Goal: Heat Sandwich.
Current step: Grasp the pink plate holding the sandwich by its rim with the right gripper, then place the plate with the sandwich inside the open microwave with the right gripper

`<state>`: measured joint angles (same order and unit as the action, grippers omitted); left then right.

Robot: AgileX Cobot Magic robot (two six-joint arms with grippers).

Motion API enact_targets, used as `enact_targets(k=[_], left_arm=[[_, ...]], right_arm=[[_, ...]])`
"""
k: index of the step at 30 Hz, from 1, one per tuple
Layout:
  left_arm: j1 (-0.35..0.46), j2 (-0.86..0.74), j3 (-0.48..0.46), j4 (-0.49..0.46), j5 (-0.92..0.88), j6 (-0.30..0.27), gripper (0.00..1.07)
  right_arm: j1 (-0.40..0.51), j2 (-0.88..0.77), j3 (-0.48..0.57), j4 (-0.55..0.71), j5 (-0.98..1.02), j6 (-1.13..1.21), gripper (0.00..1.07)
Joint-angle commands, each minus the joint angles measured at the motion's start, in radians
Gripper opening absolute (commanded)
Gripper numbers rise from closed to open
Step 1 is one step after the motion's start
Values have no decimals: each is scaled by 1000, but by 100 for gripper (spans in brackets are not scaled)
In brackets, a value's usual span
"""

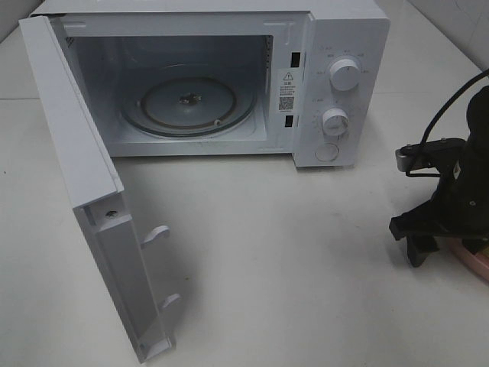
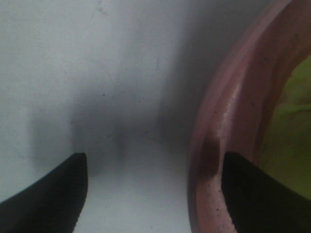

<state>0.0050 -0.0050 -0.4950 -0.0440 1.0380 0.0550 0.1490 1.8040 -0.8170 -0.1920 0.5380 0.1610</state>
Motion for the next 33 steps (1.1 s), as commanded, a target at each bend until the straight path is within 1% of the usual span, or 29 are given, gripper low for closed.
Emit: enact_targets(k=[1,3,4,5,8,9,10,33], left_arm=[[0,-8,2,-6,-1,-1,102],[0,-8,2,-6,-1,-1,102],[0,-8,2,-6,-1,-1,102],[0,-8,2,-6,-1,-1,102],[0,-8,2,-6,-1,-1,102],[0,-8,2,-6,-1,-1,102],[0,-8,2,-6,-1,-1,102],[0,-8,2,-6,-1,-1,102]], right_arm=[[-7,2,-4,-12,1,-2,64],[-7,2,-4,-31,4,9,56],[-7,2,-4,-57,5,40,44],[-7,2,-4,-57,5,40,44],[-7,2,-4,-106,10,100,17],[-7,2,-4,-106,10,100,17],[-7,2,-4,-126,12,124,0],[-7,2,-4,-133,6,125,0]])
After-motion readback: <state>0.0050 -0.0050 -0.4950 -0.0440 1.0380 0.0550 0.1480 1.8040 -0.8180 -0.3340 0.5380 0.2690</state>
